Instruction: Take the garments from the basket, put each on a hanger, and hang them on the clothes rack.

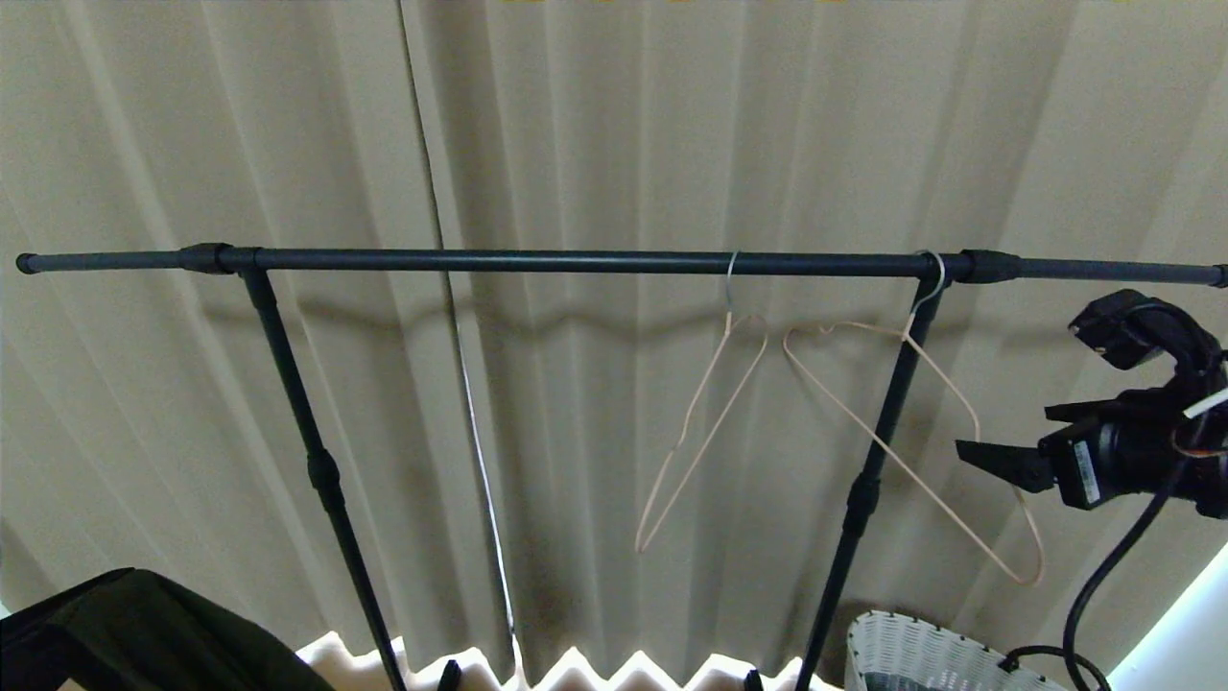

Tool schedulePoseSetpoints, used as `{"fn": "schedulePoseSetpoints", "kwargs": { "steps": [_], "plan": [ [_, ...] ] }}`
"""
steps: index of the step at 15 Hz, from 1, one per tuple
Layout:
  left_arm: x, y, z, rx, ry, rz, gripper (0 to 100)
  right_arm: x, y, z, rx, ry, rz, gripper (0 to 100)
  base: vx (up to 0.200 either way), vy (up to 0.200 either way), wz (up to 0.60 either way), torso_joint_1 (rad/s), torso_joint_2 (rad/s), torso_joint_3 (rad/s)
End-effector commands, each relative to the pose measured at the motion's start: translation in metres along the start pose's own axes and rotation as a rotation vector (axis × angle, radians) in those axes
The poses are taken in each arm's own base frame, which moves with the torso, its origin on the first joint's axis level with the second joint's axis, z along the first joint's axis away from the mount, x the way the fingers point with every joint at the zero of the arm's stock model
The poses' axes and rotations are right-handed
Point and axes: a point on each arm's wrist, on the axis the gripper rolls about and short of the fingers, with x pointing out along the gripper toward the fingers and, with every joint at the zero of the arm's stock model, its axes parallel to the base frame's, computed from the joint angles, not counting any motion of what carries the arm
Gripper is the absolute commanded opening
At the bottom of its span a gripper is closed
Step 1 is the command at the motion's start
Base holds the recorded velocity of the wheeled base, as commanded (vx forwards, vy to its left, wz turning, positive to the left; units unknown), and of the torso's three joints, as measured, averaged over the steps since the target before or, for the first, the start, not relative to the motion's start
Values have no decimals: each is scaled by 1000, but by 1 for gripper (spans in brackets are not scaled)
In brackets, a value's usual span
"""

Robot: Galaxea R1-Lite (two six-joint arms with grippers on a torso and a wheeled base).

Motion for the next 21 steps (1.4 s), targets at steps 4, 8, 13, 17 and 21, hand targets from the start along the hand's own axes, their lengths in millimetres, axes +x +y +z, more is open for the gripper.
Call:
{"fn": "schedulePoseSetpoints", "kwargs": {
  "steps": [4, 8, 13, 17, 21],
  "plan": [
    [-20, 2, -5, -17, -94, 16, 0, 56, -4, 12, 78, 102, -11, 100, 0, 0, 0, 0, 0, 0],
    [-24, 3, -5, -20, -122, 19, 0, 65, 3, 17, 102, 99, 12, 100, 0, 0, 0, 0, 0, 0],
    [-24, 3, -6, -19, -120, 20, 0, 66, 10, 18, 90, 100, 14, 100, 0, 0, 0, 0, 0, 0],
    [-24, 3, -6, -19, -118, 20, 0, 68, 6, 15, 97, 112, 4, 0, 0, 0, 0, 0, 0, 0],
    [-25, 3, -6, -19, -120, 20, 0, 72, 5, 13, 99, 125, -3, 0, 0, 0, 0, 0, 0, 0]
  ]
}}
